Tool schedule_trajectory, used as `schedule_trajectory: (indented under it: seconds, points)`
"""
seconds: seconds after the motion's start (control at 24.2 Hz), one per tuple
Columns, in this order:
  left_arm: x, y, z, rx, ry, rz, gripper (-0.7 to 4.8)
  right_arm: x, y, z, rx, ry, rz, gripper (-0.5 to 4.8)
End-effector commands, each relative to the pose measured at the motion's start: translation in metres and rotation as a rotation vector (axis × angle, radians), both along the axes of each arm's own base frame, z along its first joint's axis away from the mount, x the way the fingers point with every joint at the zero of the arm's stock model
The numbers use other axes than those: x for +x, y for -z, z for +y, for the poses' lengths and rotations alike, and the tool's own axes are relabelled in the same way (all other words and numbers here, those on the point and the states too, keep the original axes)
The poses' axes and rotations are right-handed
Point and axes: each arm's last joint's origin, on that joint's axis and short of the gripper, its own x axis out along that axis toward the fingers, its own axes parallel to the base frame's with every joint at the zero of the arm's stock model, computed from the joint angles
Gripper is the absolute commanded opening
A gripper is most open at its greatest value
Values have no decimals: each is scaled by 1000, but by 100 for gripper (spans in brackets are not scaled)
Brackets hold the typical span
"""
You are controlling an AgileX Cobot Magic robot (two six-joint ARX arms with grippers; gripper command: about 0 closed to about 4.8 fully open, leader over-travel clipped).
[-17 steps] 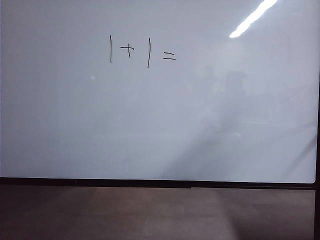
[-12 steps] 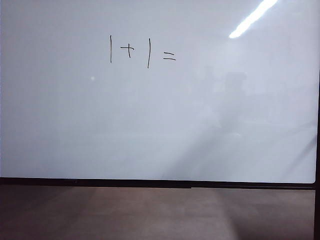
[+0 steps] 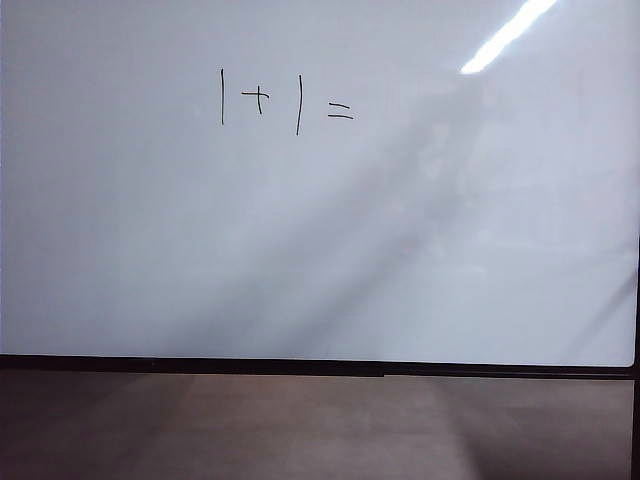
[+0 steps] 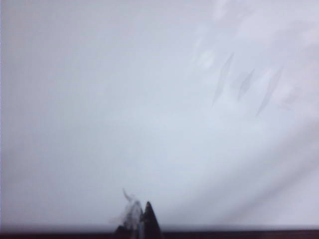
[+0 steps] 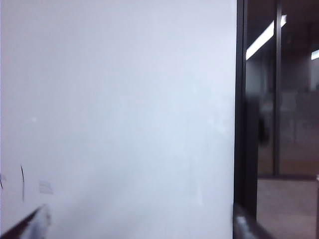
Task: Reach to the right to find the marker pen, pick it up, and write the answer to the math problem on the whiteboard.
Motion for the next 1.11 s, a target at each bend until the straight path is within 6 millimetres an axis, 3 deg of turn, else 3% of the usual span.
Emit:
schedule_trajectory:
  seconds: [0.04,0.17,0.29,0.54,0.83,1.11]
  points:
    - [-3,-47,-4,-7,61,-30,-5,-3,-56,0,-60,22,-13,479]
    - [7,-81,-10,-6,134,-30,-5,1,-90,0,-43,15,-39,440]
    - [21,-113,-19,6,208,-25,-5,4,-108,-1,-43,54,-86,427]
    - [50,-156,-47,24,376,-24,-5,26,-107,0,-111,96,-37,430]
    - [78,-159,-88,170,560,3,-5,67,-96,-6,-132,166,96,429]
    - [103,-130,-137,277,719,107,-5,111,-65,-38,-129,189,212,429]
